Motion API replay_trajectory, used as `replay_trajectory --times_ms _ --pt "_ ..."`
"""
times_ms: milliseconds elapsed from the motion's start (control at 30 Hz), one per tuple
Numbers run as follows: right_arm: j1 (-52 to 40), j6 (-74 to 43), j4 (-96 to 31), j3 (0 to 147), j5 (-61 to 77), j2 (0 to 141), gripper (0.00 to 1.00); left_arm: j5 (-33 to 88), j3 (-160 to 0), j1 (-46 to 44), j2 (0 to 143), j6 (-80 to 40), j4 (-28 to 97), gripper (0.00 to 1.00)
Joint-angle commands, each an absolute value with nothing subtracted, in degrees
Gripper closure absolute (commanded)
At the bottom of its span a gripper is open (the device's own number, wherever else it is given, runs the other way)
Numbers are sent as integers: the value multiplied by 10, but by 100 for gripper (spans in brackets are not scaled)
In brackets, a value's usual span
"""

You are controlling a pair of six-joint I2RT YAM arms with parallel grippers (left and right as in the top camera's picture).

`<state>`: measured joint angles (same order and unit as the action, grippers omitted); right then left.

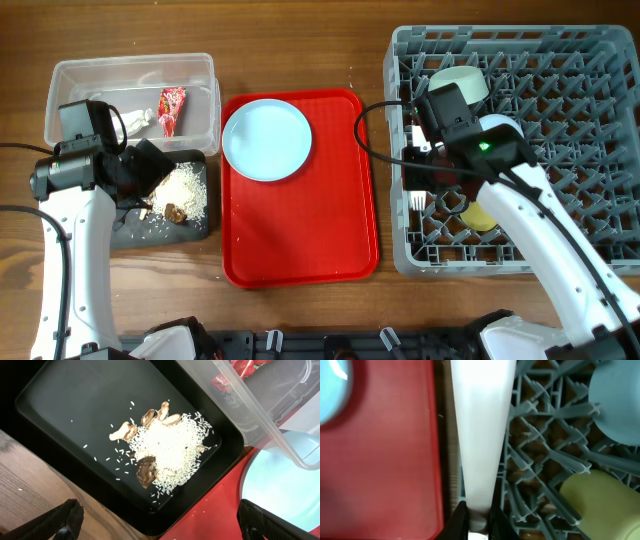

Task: Sort waste into correct bins and load items into the dishwasher rack
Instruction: 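Carry the fork into the rack's front-left slot and release, then grasp the light-blue plate's rim with the right gripper and lift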

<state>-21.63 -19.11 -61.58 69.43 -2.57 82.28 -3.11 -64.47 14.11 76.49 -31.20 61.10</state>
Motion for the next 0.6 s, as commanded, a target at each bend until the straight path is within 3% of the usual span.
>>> replay_trajectory --times_ms 0,67,100,133,333,467,567 --pt "-204 -166 -613 676 -49 860 90 -28 -646 144 757 -320 611 0" --pt "-204 -165 -607 676 -47 866 80 -28 -646 144 757 -320 611 0" --pt "-204 -165 -605 676 -47 866 56 -28 -646 144 757 -320 611 0" --pt "-204 -165 -605 676 -47 866 46 -28 -646 144 757 -320 611 0" --pt "-204 -165 -576 701 -10 864 42 -28 -646 144 757 -320 611 0" --pt "-207 -168 -409 720 212 868 37 -28 -646 144 757 -320 611 0" --pt "-252 -184 -315 720 217 905 36 -28 -646 144 757 -320 611 0"
